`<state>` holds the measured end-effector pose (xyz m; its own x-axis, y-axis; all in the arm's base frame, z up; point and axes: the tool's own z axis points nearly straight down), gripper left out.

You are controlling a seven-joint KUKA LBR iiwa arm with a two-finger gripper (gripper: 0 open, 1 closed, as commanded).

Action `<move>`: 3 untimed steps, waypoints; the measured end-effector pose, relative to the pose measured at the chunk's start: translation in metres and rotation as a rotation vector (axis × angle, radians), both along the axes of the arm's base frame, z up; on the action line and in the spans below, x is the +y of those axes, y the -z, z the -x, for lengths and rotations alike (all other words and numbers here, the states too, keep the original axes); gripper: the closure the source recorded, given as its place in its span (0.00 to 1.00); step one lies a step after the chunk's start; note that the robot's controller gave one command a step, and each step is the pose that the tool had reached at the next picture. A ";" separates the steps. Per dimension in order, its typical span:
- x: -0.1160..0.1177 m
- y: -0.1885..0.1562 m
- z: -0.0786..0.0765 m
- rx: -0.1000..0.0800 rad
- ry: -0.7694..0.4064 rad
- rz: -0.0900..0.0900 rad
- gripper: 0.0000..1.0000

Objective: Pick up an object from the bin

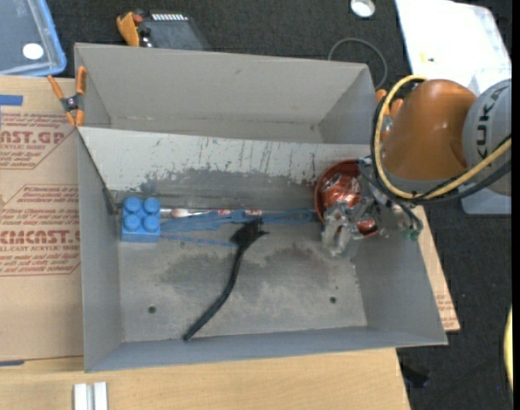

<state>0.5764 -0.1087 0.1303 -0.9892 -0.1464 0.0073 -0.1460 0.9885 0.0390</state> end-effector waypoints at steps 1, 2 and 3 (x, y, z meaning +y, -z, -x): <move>-0.008 -0.003 -0.004 -0.005 0.005 -0.003 1.00; -0.003 0.009 -0.002 0.004 0.015 -0.003 1.00; -0.013 0.048 -0.003 0.004 0.023 -0.005 1.00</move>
Offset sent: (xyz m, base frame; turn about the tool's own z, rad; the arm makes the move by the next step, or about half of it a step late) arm 0.0058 0.0079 0.0270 0.0227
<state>0.5798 -0.1214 0.0825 -0.9922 -0.1241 0.0111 -0.1235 0.9913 0.0446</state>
